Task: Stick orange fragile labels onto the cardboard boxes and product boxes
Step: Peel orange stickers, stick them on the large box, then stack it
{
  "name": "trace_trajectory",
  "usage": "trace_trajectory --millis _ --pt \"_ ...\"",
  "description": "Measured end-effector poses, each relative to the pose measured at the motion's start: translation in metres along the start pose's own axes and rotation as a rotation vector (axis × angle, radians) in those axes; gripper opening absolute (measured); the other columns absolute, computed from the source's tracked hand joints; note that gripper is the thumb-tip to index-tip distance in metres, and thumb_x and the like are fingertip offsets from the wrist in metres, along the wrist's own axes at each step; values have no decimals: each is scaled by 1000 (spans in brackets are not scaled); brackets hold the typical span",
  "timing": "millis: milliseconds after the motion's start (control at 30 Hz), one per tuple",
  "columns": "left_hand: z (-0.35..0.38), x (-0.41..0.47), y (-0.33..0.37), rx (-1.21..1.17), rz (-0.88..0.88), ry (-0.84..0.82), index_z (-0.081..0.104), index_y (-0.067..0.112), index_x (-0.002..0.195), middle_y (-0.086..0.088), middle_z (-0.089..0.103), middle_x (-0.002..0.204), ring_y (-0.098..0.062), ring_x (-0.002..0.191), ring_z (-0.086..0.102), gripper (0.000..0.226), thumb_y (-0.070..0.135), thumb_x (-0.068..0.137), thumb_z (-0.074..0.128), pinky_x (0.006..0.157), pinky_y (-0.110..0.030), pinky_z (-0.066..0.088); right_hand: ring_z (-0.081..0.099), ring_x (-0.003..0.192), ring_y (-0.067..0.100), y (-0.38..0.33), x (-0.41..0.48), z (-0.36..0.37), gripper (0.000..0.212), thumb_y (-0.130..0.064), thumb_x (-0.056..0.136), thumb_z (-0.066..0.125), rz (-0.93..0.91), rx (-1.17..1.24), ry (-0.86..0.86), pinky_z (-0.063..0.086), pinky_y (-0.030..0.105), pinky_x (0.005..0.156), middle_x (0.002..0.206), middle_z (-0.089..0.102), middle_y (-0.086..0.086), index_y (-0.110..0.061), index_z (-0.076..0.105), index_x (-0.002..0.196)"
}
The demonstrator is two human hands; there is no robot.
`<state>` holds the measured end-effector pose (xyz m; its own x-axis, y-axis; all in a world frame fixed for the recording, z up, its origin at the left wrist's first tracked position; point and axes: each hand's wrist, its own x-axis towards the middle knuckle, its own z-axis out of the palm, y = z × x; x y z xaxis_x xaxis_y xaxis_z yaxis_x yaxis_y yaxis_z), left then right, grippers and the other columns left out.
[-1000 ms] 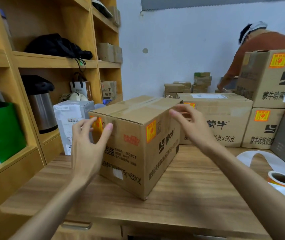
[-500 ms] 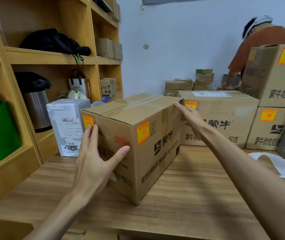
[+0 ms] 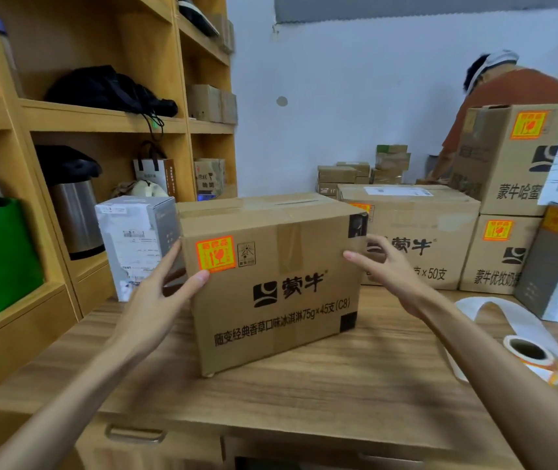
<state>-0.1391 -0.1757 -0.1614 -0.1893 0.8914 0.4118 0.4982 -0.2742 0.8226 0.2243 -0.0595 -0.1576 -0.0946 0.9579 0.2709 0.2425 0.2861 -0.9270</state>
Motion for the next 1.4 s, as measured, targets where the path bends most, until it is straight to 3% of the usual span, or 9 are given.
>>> trace_trajectory --millis 167,267,433,667,833,933,1133,1300,1400 --pt "16 -1 -8 -55 6 -107 12 46 159 10 43 155 2 125 47 112 28 77 86 100 -26 45 47 137 24 24 -19 11 107 -55 70 83 40 -61 -107 43 52 111 153 46 -1 -25 28 156" --pt "14 2 -9 -72 32 -154 15 39 160 13 47 148 22 108 54 111 15 78 86 84 -6 48 52 131 20 22 -27 15 84 -36 81 81 -30 -38 -80 48 44 106 143 55 -2 -22 36 151" --pt "0 3 20 -126 107 5 32 41 152 29 52 125 28 97 55 78 16 91 73 67 -3 50 60 119 13 -6 -36 3 61 -22 85 78 -186 -67 -23 53 43 100 128 64 -7 -23 50 140" --pt "-10 25 61 -259 206 31 45 50 142 18 67 127 1 117 63 65 21 91 71 77 -12 56 63 112 5 -68 -37 -26 60 -17 85 77 -367 -29 73 58 27 87 124 65 -4 -22 50 139" --pt "2 67 108 -239 343 -11 43 44 145 26 68 122 6 117 61 65 20 92 70 91 -23 57 63 112 9 -107 -21 -68 62 -18 86 76 -421 -72 168 58 31 87 125 63 -3 -22 48 141" --pt "17 100 132 -243 384 -60 41 43 148 15 67 129 -5 122 62 65 25 93 71 97 -35 55 61 111 0 -123 -10 -98 58 -20 85 78 -450 -127 237 55 30 93 121 65 -8 -24 53 136" --pt "71 157 181 -281 441 -160 28 38 154 25 62 121 13 108 63 70 19 97 65 81 -15 57 62 96 -12 -131 21 -154 60 -14 86 76 -445 -179 345 55 13 76 118 63 -7 -18 50 140" --pt "119 204 198 -317 446 -230 19 40 159 23 63 125 0 116 64 78 18 99 63 94 -30 57 60 113 12 -119 53 -191 58 -13 86 76 -413 -209 398 55 32 94 127 61 0 -15 50 138" --pt "146 230 200 -326 447 -249 18 45 158 11 64 132 -11 120 64 78 22 99 64 98 -38 57 57 104 -5 -112 70 -209 57 -14 88 75 -395 -244 421 53 18 87 122 59 -5 -16 50 139"
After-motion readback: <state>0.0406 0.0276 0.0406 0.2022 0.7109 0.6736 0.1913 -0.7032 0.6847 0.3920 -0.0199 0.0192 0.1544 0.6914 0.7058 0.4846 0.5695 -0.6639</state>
